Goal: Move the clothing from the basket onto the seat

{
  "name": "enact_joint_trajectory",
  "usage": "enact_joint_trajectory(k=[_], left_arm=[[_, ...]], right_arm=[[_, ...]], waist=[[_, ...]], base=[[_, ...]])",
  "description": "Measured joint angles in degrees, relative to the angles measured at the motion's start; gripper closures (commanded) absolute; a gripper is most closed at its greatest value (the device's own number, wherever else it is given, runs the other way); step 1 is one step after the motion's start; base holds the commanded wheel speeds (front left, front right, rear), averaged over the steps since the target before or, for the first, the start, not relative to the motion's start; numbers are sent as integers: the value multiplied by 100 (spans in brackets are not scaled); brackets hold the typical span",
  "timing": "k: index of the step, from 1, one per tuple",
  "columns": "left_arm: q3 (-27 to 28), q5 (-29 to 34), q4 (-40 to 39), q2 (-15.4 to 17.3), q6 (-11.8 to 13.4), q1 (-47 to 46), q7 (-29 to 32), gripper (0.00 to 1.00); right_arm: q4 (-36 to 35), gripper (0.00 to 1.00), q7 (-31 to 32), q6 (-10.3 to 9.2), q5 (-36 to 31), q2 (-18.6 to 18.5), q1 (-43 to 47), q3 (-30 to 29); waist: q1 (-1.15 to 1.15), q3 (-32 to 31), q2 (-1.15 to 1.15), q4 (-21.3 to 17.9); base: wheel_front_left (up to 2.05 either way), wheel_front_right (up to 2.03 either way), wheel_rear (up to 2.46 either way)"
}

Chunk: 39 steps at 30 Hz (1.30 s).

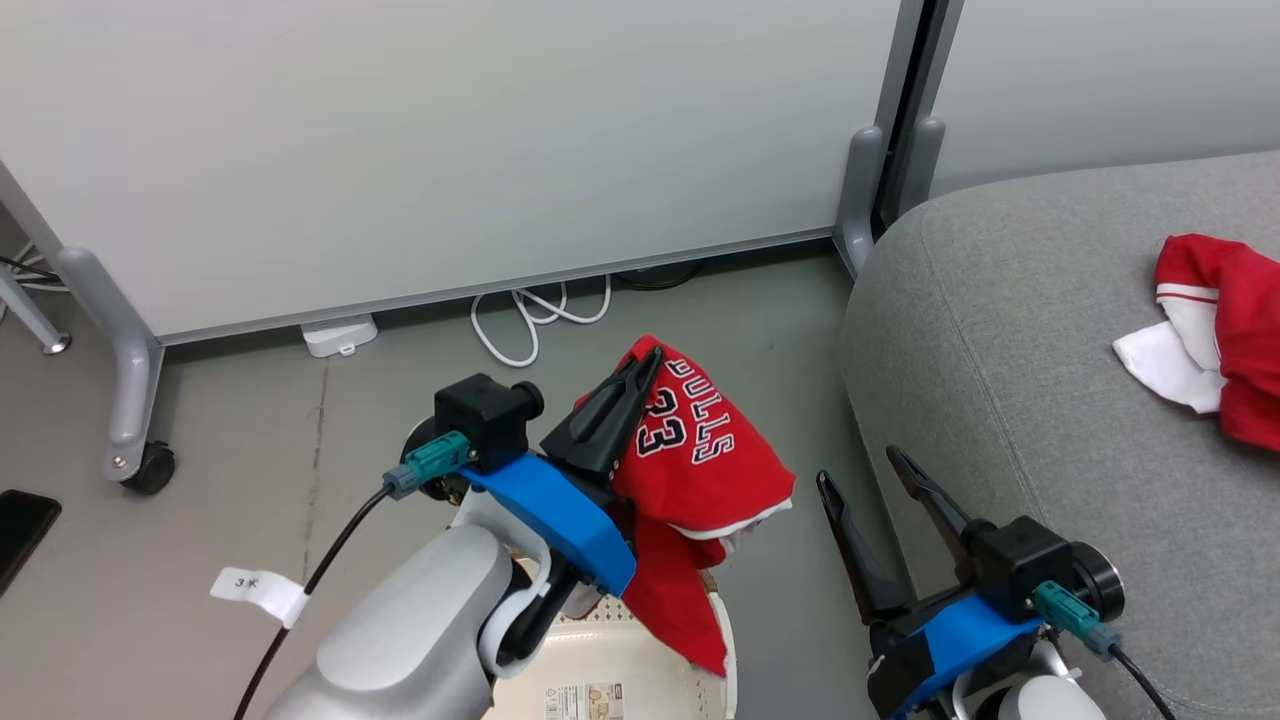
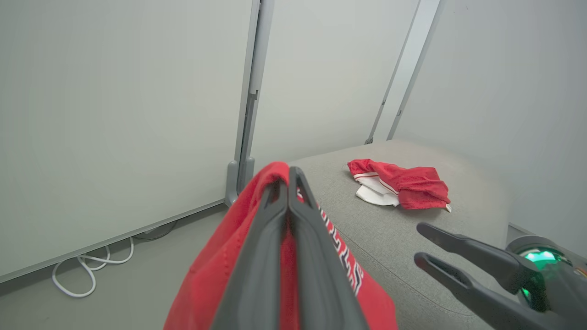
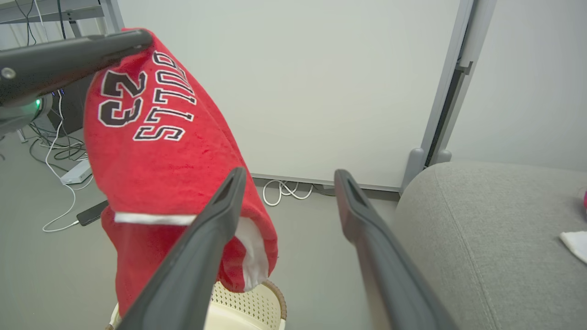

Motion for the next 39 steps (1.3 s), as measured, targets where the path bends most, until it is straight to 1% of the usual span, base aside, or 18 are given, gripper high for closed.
enact_joint_trajectory(k=[3,12,17,25,32,39], left_arm=[[-84,-54,194,-56,0,-261,0,100],[-88,-247,869,-301,0,-926,138,100],[-180,-245,1158,-426,0,-1104,181,100],[-336,-304,1341,-490,0,-1170,142,100],[-465,-346,1432,-525,0,-1243,109,100],[-567,-393,1468,-561,0,-1291,69,100]], right_arm=[[19,0,26,0,32,0,56,29],[57,0,48,0,82,0,91,132],[76,0,56,0,83,0,93,153],[144,0,102,0,66,0,73,190],[399,0,148,0,-27,0,-149,275],[909,0,178,0,-491,0,-660,305]], waist=[[0,-76,0,32],[0,-196,0,140],[0,-195,0,175],[0,-122,0,155],[1,-40,0,156],[1,-8,0,155]], base=[[0,0,0],[0,0,0],[0,0,0],[0,0,0],[0,0,0],[0,0,0]])
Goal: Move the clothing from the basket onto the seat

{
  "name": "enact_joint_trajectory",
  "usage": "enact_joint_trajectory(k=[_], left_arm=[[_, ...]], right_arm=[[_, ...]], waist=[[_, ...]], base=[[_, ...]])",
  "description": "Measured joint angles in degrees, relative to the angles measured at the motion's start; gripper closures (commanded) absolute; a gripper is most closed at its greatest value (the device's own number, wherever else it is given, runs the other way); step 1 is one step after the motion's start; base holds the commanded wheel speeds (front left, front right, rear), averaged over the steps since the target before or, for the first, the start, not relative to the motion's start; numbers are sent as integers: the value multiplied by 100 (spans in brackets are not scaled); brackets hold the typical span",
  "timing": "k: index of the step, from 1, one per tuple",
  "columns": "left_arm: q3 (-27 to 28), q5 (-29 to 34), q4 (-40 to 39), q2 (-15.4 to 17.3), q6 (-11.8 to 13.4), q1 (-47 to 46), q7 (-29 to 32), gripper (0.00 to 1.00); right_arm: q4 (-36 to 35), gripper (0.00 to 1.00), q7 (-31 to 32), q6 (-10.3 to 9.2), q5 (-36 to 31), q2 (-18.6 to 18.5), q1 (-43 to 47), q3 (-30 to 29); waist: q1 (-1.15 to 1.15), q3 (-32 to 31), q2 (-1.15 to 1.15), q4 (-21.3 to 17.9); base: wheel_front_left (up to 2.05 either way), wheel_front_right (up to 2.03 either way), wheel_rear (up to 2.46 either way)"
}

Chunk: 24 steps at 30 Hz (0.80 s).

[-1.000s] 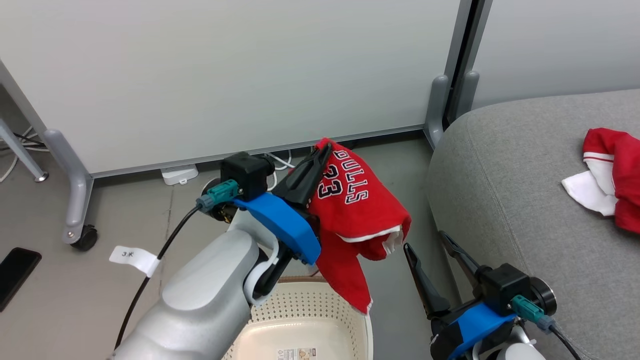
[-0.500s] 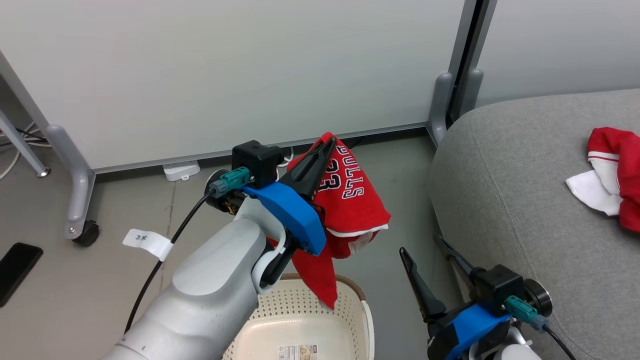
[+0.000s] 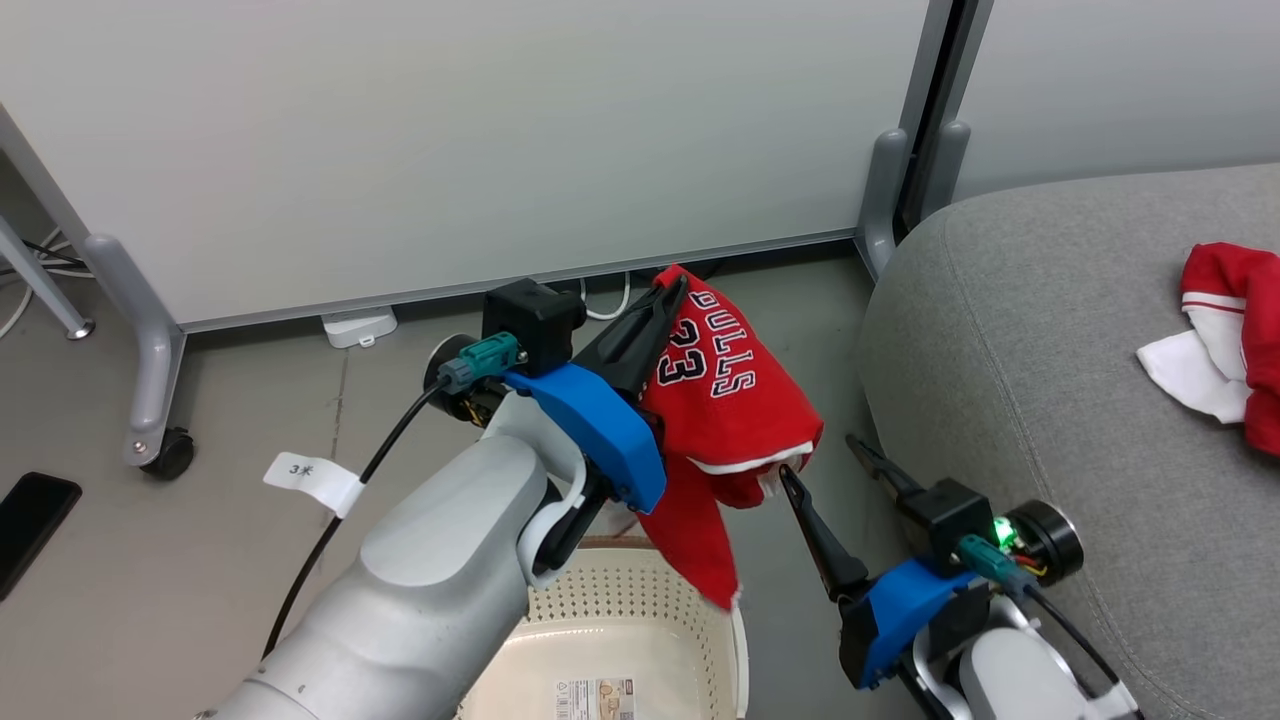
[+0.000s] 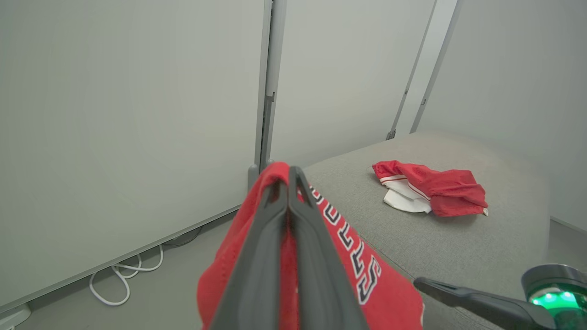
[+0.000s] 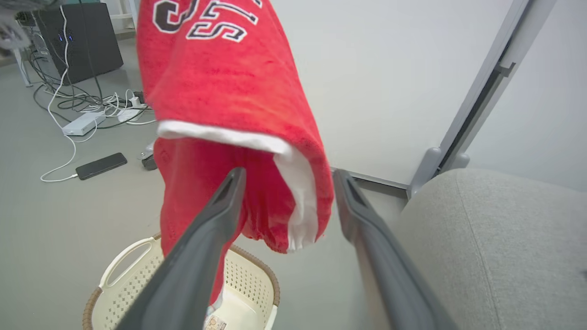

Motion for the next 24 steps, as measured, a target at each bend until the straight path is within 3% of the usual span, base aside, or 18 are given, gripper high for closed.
enact_joint_trajectory(k=[8,19,20,21,24], left_arm=[[-157,-75,-26,-63,0,-54,-27,100],[-341,-189,-42,-67,0,-116,-52,100],[-356,-199,-41,-66,0,-117,-52,100],[-369,-202,-40,-65,0,-118,-52,100],[-396,-246,-34,-62,0,-121,-53,100]], right_arm=[[890,0,-47,1,-57,0,-747,154],[2173,0,-457,1,394,4,-1717,710],[2272,58,-464,1,575,3,-1765,735],[2343,100,-486,1,701,3,-1803,770],[2532,100,-539,0,1004,3,-1913,903]], waist=[[0,47,0,48],[0,57,0,69],[0,54,0,69],[0,48,0,69],[0,21,0,66]], base=[[0,0,0],[0,0,0],[0,0,0],[0,0,0],[0,0,0]])
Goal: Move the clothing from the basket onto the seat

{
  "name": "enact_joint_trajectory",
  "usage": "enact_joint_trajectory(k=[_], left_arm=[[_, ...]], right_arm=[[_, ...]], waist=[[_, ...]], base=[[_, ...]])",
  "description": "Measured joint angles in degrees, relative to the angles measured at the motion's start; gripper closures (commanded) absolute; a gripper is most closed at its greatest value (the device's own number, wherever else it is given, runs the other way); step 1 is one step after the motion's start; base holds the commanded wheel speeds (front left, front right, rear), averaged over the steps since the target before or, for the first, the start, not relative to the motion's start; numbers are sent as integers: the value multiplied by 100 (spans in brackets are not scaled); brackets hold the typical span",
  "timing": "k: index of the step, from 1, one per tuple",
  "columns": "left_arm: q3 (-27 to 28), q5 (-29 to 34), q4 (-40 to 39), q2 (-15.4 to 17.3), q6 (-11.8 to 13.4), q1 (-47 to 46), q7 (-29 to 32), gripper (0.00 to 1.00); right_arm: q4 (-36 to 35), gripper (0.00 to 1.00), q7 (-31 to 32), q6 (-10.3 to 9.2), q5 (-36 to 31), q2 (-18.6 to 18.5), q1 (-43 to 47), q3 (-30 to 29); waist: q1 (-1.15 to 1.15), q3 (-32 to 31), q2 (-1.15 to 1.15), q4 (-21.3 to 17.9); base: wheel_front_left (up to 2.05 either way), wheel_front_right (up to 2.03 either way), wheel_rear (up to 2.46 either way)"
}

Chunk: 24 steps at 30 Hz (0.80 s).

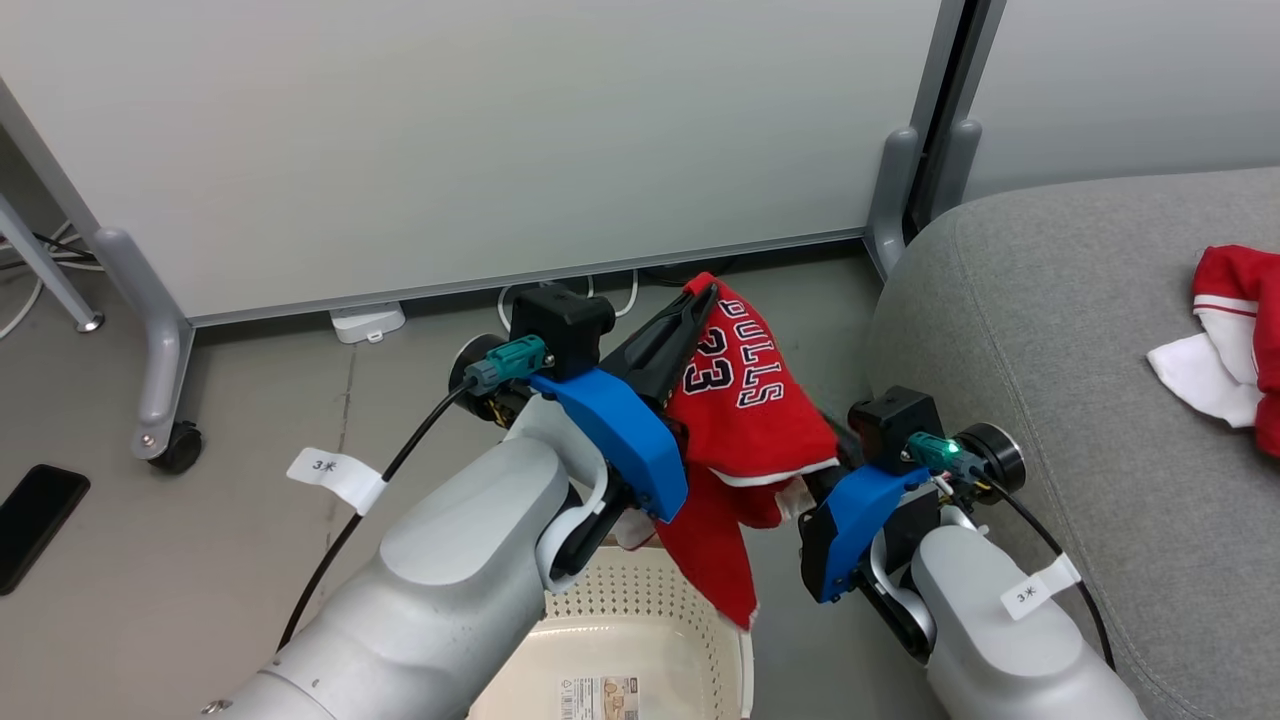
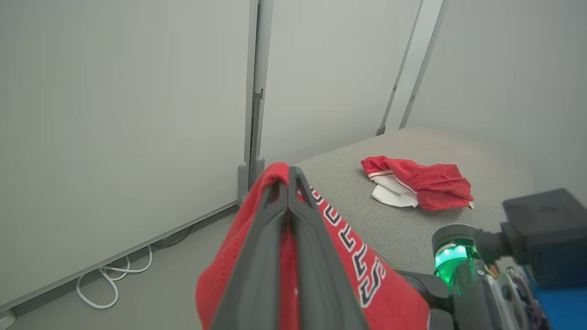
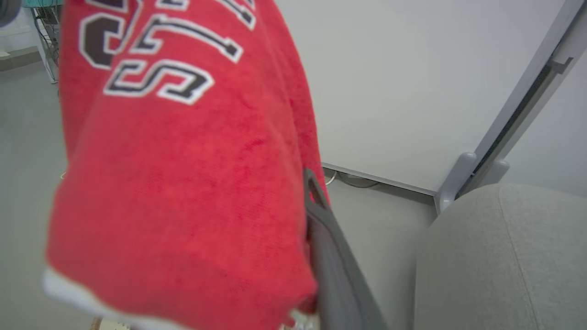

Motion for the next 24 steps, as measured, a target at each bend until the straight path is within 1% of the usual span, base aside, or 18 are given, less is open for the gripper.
enact_joint_trajectory(k=[5,24], left_arm=[[-8,-20,22,24,0,-13,-8,100],[-23,-58,103,103,0,-5,-14,100]], right_arm=[[232,100,-115,1,289,0,-61,180],[655,100,-323,1,744,0,-208,514]], waist=[[0,-36,0,-5],[0,-180,0,-87]], base=[[0,0,0],[0,0,0]])
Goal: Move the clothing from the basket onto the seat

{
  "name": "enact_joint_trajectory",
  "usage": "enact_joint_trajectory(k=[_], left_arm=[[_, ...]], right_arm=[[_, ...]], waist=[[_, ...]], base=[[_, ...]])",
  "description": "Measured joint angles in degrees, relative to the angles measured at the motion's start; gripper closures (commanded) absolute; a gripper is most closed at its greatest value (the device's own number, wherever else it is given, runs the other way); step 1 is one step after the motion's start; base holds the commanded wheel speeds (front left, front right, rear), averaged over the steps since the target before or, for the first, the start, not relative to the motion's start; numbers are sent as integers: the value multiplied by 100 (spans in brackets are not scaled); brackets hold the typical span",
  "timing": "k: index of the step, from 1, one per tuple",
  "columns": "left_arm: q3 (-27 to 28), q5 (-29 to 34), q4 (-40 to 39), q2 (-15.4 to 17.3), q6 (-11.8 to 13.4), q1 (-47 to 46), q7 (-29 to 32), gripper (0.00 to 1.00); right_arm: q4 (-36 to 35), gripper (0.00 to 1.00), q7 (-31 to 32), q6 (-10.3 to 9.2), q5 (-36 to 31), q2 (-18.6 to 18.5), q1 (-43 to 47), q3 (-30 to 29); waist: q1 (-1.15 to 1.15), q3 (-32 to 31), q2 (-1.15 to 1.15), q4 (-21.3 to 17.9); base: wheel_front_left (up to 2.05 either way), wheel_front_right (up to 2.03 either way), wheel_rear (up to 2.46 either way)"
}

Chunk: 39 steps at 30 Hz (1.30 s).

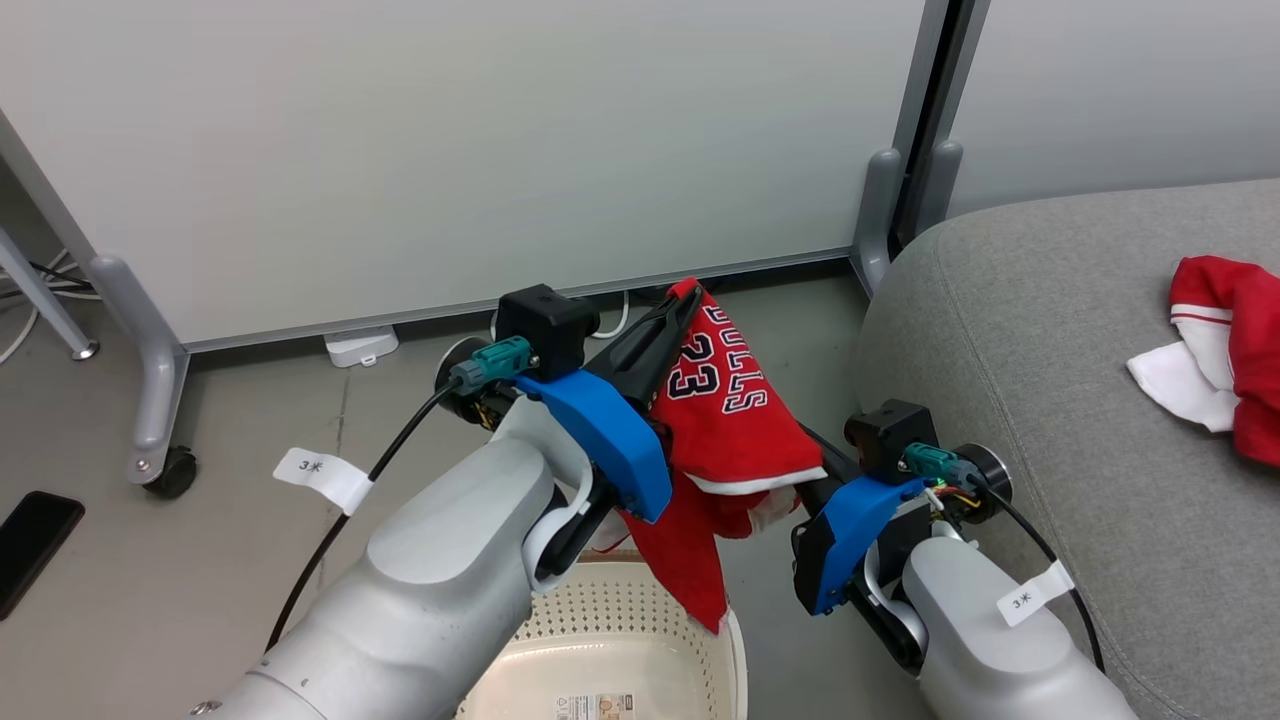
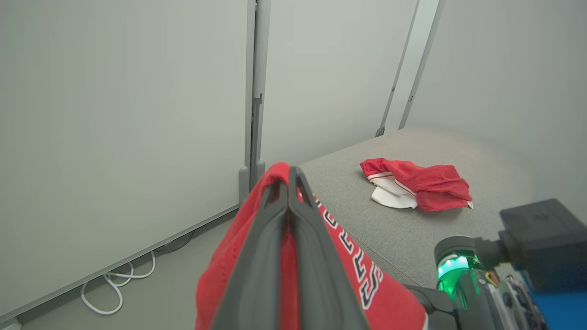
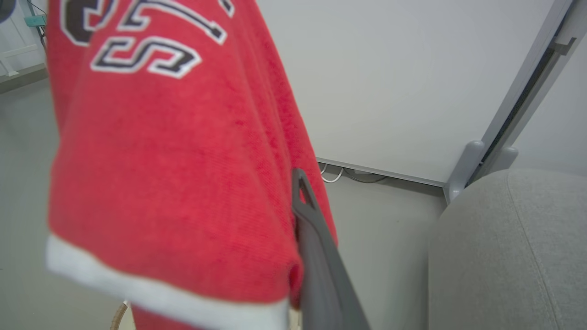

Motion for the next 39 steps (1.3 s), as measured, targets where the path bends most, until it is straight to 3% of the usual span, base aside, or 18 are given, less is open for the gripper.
enact_joint_trajectory(k=[6,7,9,10,23,28,39], left_arm=[[-62,8,24,32,0,8,-1,100],[-75,9,26,32,0,9,-1,81],[-102,7,35,32,0,20,-2,11],[-110,4,46,34,0,21,-2,0],[-38,12,89,42,0,43,-2,0],[378,391,-279,180,14,363,-3,0],[1834,1738,-1682,588,31,2180,-3,0]], right_arm=[[19,100,-27,-1,79,0,-19,100],[24,100,-31,0,100,0,-20,113],[43,100,-33,0,124,0,-27,132],[52,100,-33,-1,136,0,-31,138],[124,100,-42,-1,170,0,-78,158],[124,100,-44,-1,177,0,-80,146],[33,100,-49,-1,134,0,-80,25]], waist=[[0,-9,0,-14],[0,-11,0,-16],[0,-14,0,-20],[0,-16,0,-24],[0,-14,0,-29],[0,0,0,-27],[0,33,0,-57]], base=[[0,0,0],[0,0,0],[0,0,0],[0,0,0],[0,0,0],[0,0,0],[0,0,0]])
